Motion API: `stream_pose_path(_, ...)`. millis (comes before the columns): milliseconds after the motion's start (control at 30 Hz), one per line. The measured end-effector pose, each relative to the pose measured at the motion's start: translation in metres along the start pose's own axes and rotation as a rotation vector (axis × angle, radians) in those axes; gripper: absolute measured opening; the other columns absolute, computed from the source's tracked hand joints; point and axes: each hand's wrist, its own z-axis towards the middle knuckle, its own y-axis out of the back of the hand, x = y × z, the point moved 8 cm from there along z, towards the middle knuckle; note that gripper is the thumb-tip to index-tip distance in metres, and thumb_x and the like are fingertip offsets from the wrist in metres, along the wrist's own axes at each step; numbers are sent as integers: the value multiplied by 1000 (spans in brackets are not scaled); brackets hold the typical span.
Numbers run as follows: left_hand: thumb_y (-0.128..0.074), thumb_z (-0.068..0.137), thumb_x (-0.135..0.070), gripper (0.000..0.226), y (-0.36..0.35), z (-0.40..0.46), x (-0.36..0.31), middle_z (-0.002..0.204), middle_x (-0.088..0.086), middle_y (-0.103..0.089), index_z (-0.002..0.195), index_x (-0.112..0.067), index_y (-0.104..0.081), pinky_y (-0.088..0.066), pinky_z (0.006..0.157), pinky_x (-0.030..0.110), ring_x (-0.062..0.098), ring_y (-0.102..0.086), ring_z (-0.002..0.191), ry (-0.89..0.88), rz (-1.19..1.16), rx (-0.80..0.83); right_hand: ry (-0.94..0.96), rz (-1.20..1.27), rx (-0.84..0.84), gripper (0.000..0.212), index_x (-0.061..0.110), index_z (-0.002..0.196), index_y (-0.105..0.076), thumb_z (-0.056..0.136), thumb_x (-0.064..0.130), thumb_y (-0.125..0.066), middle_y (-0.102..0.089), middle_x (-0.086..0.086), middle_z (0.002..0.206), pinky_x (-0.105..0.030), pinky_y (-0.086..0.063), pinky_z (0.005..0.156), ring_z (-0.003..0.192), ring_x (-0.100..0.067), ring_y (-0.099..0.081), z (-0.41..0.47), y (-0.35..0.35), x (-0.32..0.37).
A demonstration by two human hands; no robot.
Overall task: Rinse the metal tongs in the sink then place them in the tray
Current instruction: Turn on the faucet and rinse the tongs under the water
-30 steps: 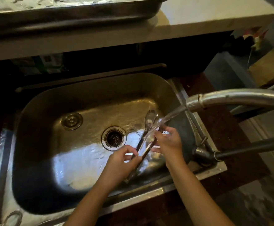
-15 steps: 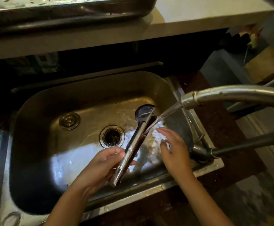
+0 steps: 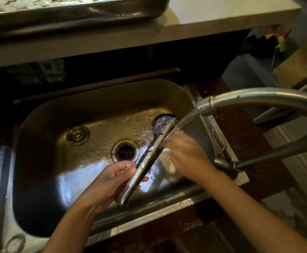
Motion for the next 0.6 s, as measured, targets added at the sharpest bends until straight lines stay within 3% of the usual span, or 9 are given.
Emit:
stream_pose_path(100,-49,89,-11,28,-5,1,2,98,16,-74,103,12,-54,-57,63,25,24,-71,86,10,-41,1,173,63,93,41,13,117,-60,76,8,-63,-62,-7,124,-39,-38,107,121,-23,-52,-21,-15,29)
stream_pose_path(200,-51,88,-16,29,-9,5,6,97,12,-75,102,9,-56,-55,67,29,32,-67,94,6,-37,-7,-65,88,58,40,10,117,-59,78,3,-57,-57,-11,128,-46,-37,107,125,-30,-47,-3,-12,-7)
stream_pose_path(267,-52,87,-19,31,-11,10,7,95,13,-75,102,7,-56,-51,69,33,34,-67,96,3,-34,-40,-75,117,7,37,11,110,-63,74,-1,-59,-62,-10,118,-40,-41,101,116,-28,-52,-2,-7,-4)
stream_pose_path(367,-49,91,-16,23,-12,19,6,81,14,-69,100,2,-59,-41,65,32,20,-67,70,16,-68,-87,239,177,63,39,17,110,-63,74,2,-55,-64,-4,114,-34,-40,99,110,-19,-54,-34,-21,50)
stream_pose_path(433,-49,92,-17,18,-13,23,6,77,13,-66,92,-6,-63,-37,65,32,16,-65,61,29,-63,-79,306,153,84,41,21,111,-62,74,9,-49,-64,-1,117,-35,-35,104,113,-17,-53,-44,-25,56)
stream_pose_path(533,-50,91,-19,21,-13,27,11,91,11,-75,98,-4,-63,-39,71,33,26,-67,82,44,-33,-71,142,29,3,47,19,104,-67,60,2,-72,-68,-6,113,-54,-41,101,111,-27,-60,-23,-20,16)
stream_pose_path(600,-50,92,-18,21,-15,29,10,92,13,-75,100,-3,-62,-45,69,32,26,-67,82,33,-40,-82,65,40,40,50,20,106,-66,60,3,-72,-66,-5,118,-59,-43,98,118,-29,-56,-21,-20,10)
